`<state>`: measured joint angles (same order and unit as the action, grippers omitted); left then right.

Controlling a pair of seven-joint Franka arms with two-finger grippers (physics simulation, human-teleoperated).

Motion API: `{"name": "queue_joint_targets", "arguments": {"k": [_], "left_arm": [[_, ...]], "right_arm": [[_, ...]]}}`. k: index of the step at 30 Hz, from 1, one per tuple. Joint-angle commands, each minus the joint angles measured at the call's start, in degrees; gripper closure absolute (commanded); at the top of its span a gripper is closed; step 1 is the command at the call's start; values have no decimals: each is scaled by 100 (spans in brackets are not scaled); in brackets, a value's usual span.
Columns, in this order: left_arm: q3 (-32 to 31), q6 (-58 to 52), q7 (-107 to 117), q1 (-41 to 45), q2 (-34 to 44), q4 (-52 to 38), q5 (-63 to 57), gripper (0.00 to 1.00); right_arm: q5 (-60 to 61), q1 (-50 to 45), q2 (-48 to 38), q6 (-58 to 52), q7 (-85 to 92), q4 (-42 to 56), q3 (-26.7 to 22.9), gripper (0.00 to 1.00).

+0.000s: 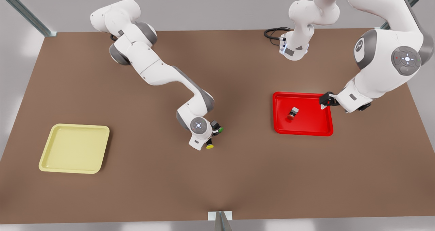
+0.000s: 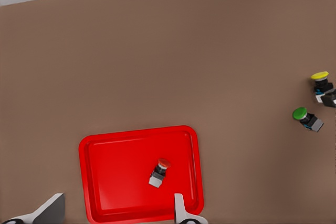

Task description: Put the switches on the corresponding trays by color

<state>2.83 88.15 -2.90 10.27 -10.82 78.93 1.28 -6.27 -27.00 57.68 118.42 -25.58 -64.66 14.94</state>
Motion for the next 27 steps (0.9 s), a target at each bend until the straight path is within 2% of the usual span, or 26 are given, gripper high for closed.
{"name": "queue_joint_targets", "arguments": {"k": [1, 3, 4, 6, 7, 9, 14, 18, 20, 27], "left_arm": [[-2, 0, 0, 1, 1, 0, -5, 0], [-2, -9, 9, 1, 10, 0, -5, 0], [-10, -9, 18, 1, 10, 0, -5, 0], [-10, 0, 18, 1, 10, 0, -5, 0], [-10, 0, 18, 1, 1, 8, -5, 0], [-10, 0, 18, 1, 1, 0, -5, 0], [-19, 0, 26, 1, -16, 9, -5, 0], [-19, 9, 26, 1, -69, 9, 4, 0], [-37, 9, 123, 10, -69, 0, 4, 0], [-37, 0, 158, 28, -69, 9, 4, 0]], "right_arm": [[-23, 2, -54, -11, 1, -20, 1, 50], [-23, 274, -554, 24, 421, -529, -8, 48], [-23, 564, -1055, 190, 773, -1187, -8, 48], [-14, 1530, -2259, 1078, 1949, -3191, 9, 48], [-6, 2109, -2865, 1087, 2740, -3964, 9, 47], [-23, 2893, -3535, 1026, 3621, -4871, -17, 45], [-1587, 4545, -3289, 1201, 3982, -5004, -61, 45], [-2027, 5574, -3017, 1351, 4509, -4784, -70, 44], [-1974, 5618, -2823, 1316, 4088, -4503, -70, 0], [-1957, 5759, -2876, 1254, 4167, -4494, -52, 0]]}}
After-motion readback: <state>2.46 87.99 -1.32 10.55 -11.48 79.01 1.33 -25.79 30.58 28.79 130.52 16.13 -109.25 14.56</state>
